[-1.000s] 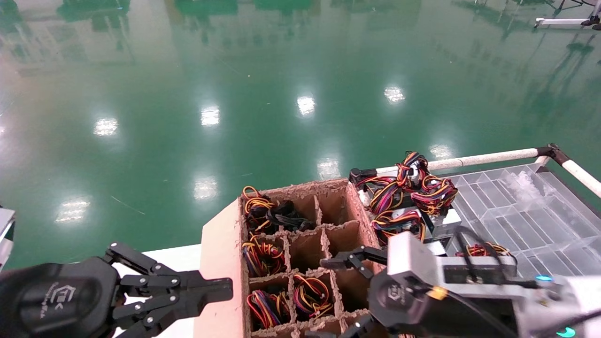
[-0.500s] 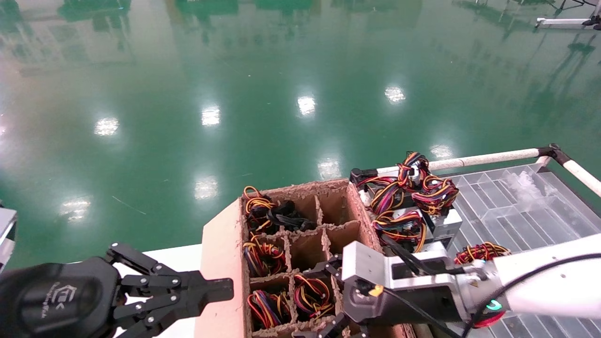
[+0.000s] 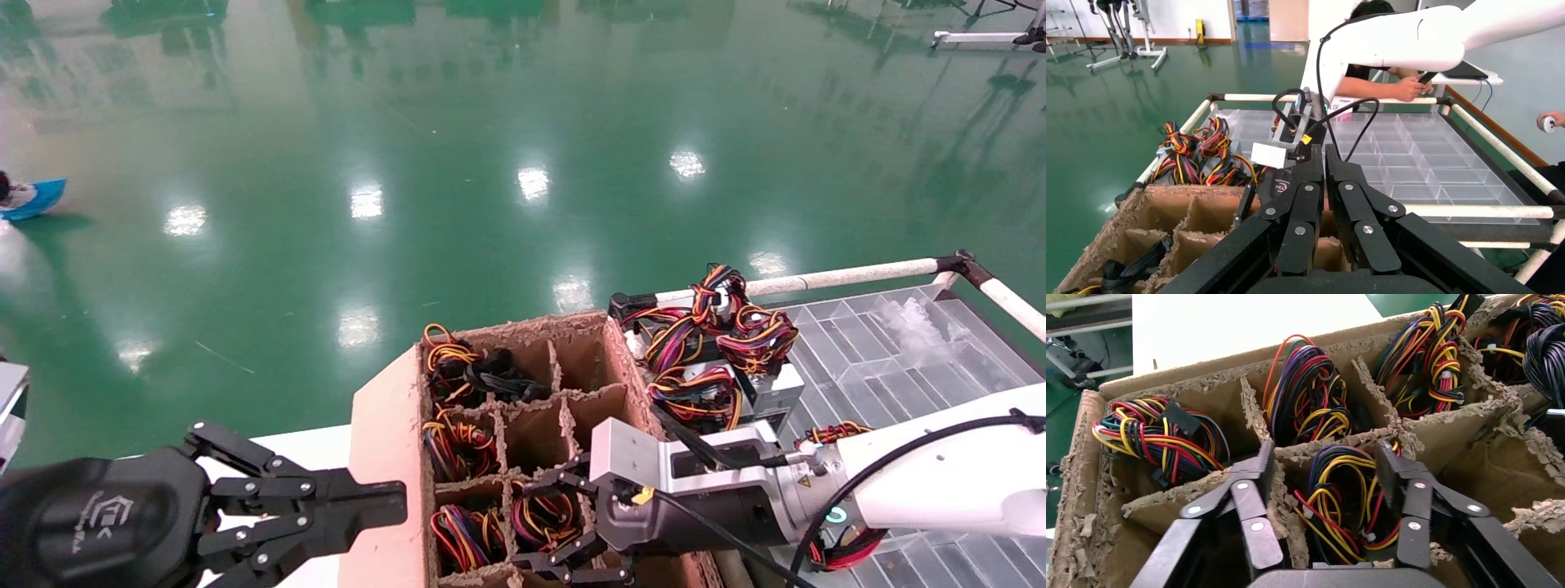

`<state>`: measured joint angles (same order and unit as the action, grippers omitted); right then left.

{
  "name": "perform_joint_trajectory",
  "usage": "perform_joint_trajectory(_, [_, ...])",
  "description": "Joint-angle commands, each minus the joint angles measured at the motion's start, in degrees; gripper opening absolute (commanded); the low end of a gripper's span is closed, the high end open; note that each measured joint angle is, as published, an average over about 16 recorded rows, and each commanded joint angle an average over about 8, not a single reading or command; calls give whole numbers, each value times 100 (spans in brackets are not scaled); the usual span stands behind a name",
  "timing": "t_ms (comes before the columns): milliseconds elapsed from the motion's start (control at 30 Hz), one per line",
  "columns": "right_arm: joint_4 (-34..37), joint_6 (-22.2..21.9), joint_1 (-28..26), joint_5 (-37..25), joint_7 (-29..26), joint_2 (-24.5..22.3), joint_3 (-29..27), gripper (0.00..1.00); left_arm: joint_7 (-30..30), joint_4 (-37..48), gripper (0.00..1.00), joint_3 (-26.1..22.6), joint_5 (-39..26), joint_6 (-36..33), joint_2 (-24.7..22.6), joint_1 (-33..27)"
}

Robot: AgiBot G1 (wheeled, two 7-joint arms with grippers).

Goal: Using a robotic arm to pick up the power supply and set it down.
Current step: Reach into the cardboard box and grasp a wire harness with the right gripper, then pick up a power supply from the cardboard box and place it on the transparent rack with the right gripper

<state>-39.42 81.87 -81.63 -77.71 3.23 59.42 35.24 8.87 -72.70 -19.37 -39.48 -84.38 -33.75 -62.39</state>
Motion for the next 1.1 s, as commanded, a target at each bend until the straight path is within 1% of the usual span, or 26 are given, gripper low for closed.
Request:
perform_joint_trajectory(33, [130,9,-29,-23,82,40,15,0,0,0,93,0,0,0,0,0])
perform_joint_trajectory(133, [259,14,-52,-14,183,67,7,0,0,0,100,-1,0,0,0,0])
perform_joint_trajectory(333, [441,65,-74,-14,280,56,8,0,-1,0,100,-1,1,0,0,0])
perform_joint_trajectory(733, [568,171,-88,1,251,16,16,0,-1,0,100,-2,2,1,1,-1])
perform_joint_trajectory(933, [552,299,-187,164,186,-47,-79,0,-1,0,100,-3,2,1,1,-1])
perform_joint_trajectory(1100, [451,537,-328,483,-53,-199,-251,0,-2,0,100,-3,2,1,1,-1])
